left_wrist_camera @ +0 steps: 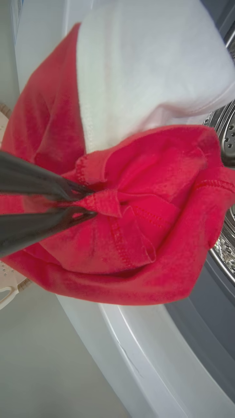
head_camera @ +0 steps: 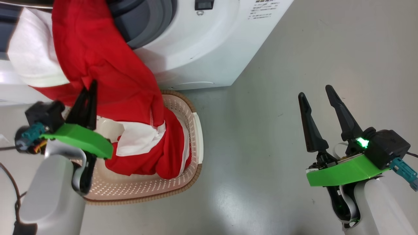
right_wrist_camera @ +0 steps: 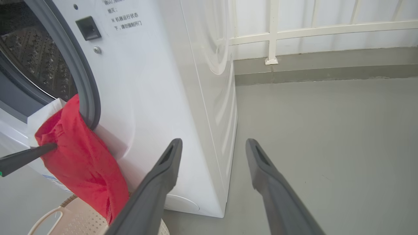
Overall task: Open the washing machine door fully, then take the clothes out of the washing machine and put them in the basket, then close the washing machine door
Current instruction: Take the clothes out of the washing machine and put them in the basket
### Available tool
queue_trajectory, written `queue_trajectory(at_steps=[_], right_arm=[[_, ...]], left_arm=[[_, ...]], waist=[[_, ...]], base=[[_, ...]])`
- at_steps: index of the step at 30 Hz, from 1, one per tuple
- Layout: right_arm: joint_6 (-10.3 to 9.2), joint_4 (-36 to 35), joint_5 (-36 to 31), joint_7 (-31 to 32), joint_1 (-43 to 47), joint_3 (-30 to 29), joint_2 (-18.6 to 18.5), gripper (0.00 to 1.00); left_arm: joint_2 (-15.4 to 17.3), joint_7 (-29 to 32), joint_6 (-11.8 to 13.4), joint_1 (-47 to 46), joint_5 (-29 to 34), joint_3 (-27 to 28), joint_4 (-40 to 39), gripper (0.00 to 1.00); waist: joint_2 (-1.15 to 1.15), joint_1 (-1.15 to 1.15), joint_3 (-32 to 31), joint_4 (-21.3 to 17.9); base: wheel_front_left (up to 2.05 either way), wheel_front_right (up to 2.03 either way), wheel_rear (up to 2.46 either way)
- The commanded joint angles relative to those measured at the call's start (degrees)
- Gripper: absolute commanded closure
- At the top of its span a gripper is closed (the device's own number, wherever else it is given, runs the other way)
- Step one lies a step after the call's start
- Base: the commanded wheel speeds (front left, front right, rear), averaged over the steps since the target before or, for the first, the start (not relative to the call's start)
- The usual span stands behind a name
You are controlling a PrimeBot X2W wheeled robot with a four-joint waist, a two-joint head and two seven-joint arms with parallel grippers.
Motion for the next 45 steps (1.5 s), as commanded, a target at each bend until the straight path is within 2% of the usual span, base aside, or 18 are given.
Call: queue_trajectory(at_steps=[1, 10, 24, 38, 45], right_arm=[[0.28, -1.45, 0.33, -0.37, 0.36, 1.17, 0.05, 0.0], [0.28, -1.35, 0.25, -0.37, 0.56, 1.32, 0.05, 0.0], [0.28, -1.39, 0.11, -0.37, 0.81, 1.59, 0.05, 0.0], [0.28, -1.35, 0.25, -0.37, 0.31, 2.0, 0.05, 0.0], [0.28, -1.68, 0.54, -0.37, -0.47, 2.27, 0.05, 0.0]], left_arm=[[1.83, -0.45, -0.32, 2.29, -0.42, 1.11, -1.83, 1.0], [0.92, -0.45, -0.32, 7.62, -1.15, -0.24, -2.53, 1.0], [0.48, -0.45, -0.32, 11.1, -4.0, -4.84, 5.53, 1.0], [0.66, -0.45, -0.32, 8.99, -8.76, -11.4, 13.9, 1.0], [0.96, -0.45, -0.32, 5.48, -11.89, -17.13, 18.23, 1.0]], waist=[[0.0, 0.0, -0.04, 0.13], [0.0, 0.0, -0.34, 0.48], [0.0, 0.0, -0.22, 0.22], [0.0, 0.0, 0.8, -0.28], [0.0, 0.0, 2.76, -0.76]], base=[[0.0, 0.0, 0.0], [0.0, 0.0, 0.0], [0.0, 0.0, 0.0], [0.0, 0.0, 0.0], [0.0, 0.0, 0.0]])
